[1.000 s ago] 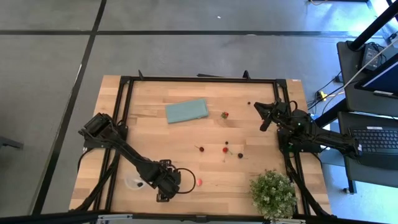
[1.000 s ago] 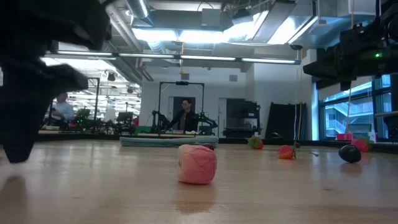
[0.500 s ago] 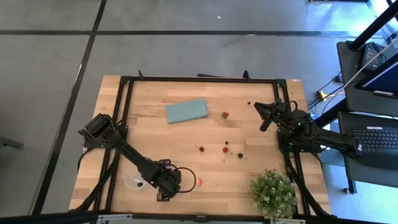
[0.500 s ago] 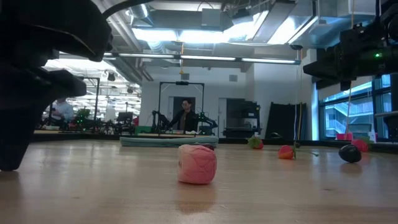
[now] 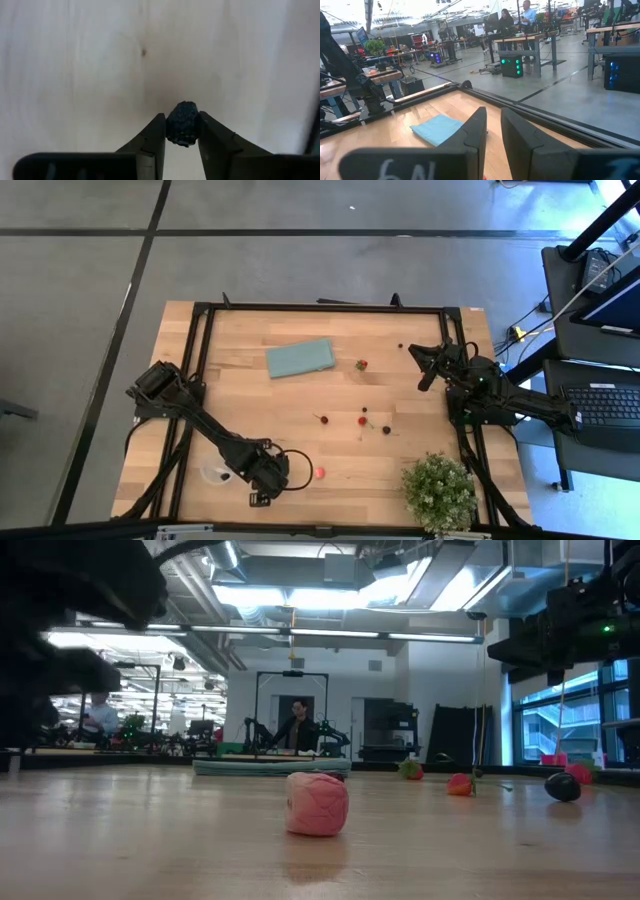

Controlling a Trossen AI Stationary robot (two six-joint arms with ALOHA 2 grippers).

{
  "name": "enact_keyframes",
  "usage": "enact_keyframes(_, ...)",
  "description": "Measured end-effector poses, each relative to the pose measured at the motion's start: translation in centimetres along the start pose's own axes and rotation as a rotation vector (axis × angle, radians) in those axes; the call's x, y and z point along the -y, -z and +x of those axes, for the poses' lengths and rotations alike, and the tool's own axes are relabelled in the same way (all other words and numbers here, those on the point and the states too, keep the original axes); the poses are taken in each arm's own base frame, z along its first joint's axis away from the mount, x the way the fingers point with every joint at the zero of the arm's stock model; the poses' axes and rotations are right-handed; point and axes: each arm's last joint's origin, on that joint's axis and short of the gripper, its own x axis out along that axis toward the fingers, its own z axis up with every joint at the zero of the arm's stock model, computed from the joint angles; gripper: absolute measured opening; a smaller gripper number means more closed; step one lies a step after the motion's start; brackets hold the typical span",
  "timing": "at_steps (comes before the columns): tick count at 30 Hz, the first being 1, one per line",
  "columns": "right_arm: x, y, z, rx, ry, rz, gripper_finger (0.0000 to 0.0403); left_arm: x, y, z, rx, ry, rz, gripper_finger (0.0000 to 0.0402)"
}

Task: Pick and placing Produce into tupperware
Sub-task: Put the blackberry into the transparent container

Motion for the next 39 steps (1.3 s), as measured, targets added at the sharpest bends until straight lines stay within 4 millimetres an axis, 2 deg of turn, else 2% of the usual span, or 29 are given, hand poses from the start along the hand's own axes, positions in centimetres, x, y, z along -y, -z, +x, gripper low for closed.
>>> enact_keyframes(4,0.0,0.0,0.0,0.0,0.0,0.0,0.0061,-0.6,0.0,-2.5,0.005,0.025,-0.071,0.0081)
enact_keyframes(11,0.0,0.0,0.0,0.0,0.0,0.001,0.0061,-2.5,0.9,-9.4,0.057,0.114,-0.224,0.0082)
enact_keyframes(15,0.0,0.0,0.0,0.001,0.0,0.002,0.0061,-3.8,2.7,-12.8,0.017,0.144,-0.35,0.0081)
enact_keyframes(19,0.0,0.0,0.0,0.0,0.0,0.024,0.0061,-4.6,4.9,-14.9,-0.061,0.127,-0.466,0.0081)
enact_keyframes(26,0.0,0.0,0.0,0.0,0.0,0.028,0.0061,-3.8,6.4,-14.7,-0.068,0.061,-0.506,0.0087)
enact_keyframes(31,0.0,0.0,0.0,0.0,0.0,0.029,0.0061,-3.2,7.0,-12.6,-0.107,-0.008,-0.527,0.0084)
enact_keyframes(39,0.0,0.0,0.0,0.0,0.0,0.056,0.0061,-2.5,8.3,-9.5,-0.193,-0.081,-0.601,0.0104)
